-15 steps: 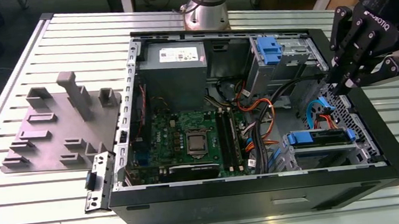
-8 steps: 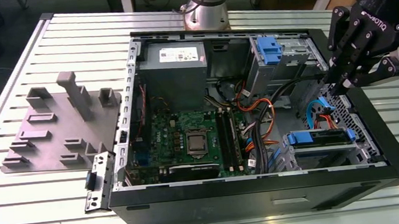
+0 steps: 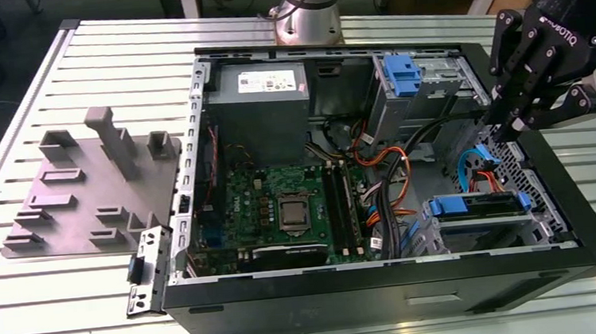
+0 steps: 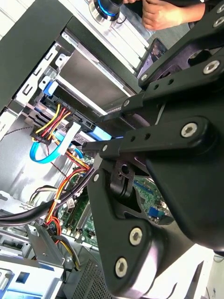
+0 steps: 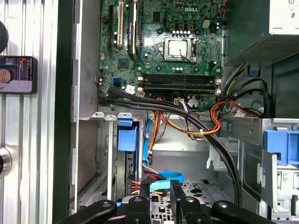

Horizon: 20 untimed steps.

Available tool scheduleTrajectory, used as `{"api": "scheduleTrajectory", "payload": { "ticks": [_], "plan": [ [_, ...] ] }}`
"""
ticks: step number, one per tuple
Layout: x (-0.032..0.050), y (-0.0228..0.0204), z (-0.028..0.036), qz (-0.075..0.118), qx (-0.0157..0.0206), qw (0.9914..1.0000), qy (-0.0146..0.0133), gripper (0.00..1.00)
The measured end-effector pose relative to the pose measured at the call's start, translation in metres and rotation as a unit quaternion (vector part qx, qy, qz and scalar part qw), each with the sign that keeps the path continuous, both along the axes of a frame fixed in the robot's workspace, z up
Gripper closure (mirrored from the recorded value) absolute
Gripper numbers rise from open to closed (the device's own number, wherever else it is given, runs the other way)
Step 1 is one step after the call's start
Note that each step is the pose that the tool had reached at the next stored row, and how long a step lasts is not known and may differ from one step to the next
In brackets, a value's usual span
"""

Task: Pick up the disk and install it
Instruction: 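Insert the second disk wire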

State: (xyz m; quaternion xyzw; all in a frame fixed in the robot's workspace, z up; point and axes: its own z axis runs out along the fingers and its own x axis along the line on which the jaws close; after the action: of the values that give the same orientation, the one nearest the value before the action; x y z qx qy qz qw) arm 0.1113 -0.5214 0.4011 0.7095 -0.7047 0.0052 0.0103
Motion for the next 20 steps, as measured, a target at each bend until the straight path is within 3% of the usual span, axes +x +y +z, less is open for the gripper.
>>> {"api": "scheduleTrajectory", "payload": {
  "ticks": [3,5,15,20],
  "plan": [
    [-0.0018,0.0,0.0,0.0,0.0,1.0,0.0,0.69],
    [-0.0074,0.0,0.0,0.0,0.0,1.0,0.0,0.69],
    [-0.0077,0.0,0.0,0.0,0.0,1.0,0.0,0.69],
    [-0.0019,0.0,-0.0068,0.0,0.0,1.0,0.0,0.69]
  ]
}}
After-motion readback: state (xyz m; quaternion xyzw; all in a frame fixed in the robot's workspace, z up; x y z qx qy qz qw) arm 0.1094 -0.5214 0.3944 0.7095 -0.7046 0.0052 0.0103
